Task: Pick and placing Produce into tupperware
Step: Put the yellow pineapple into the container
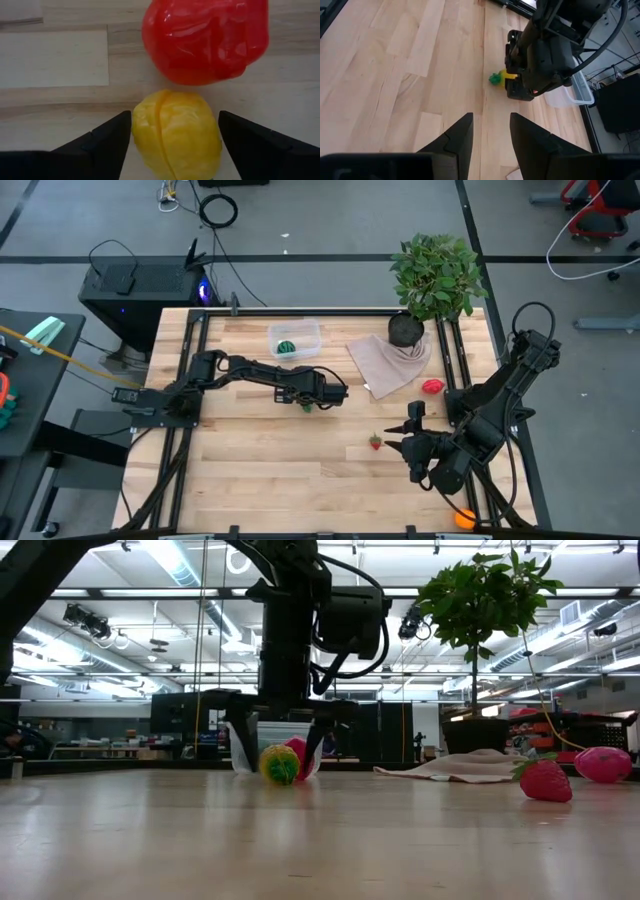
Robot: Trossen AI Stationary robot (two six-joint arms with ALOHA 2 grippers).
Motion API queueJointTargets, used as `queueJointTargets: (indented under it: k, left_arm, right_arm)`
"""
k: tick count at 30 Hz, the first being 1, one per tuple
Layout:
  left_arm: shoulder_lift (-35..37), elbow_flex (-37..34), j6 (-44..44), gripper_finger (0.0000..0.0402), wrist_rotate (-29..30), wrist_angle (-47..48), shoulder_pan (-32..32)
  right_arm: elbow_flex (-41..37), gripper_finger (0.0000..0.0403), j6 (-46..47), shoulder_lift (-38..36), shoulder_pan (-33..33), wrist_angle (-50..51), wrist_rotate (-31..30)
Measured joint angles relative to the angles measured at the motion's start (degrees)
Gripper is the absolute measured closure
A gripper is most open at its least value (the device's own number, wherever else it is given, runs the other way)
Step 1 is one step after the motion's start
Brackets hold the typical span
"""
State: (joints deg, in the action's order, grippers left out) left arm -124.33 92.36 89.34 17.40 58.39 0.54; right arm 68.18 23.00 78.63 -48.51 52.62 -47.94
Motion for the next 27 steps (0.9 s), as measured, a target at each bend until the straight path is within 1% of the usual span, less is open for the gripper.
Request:
queueJointTargets:
  k: [6,10,17,19,24,27]
  left_arm:
    - [0.04,0.00,-0.04,0.0144,0.42,-0.02,0.00]
    - [0.07,0.00,-0.08,0.0160,0.53,-0.02,0.00]
    - [0.13,0.00,-0.20,0.0149,0.36,-0.02,0.11]
    - [0.27,0.18,-1.40,0.0150,0.25,0.09,0.38]
    - [0.37,3.19,-6.10,0.0163,-0.04,1.96,1.05]
    - [0.37,5.44,-7.59,0.0162,-0.04,3.63,1.43]
  right_arm:
    - [0.00,0.0266,0.00,0.00,0.01,0.00,0.00]
    - [0.00,0.0266,0.00,0.00,0.00,0.00,0.00]
    - [0.00,0.0267,0.00,0.00,0.00,0.00,-0.02]
    - [0.00,0.0269,0.00,0.00,0.01,0.00,-0.02]
    - [0.00,0.0272,0.00,0.00,0.00,0.00,-0.02]
    - [0.00,0.0272,0.00,0.00,0.01,0.02,-0.02]
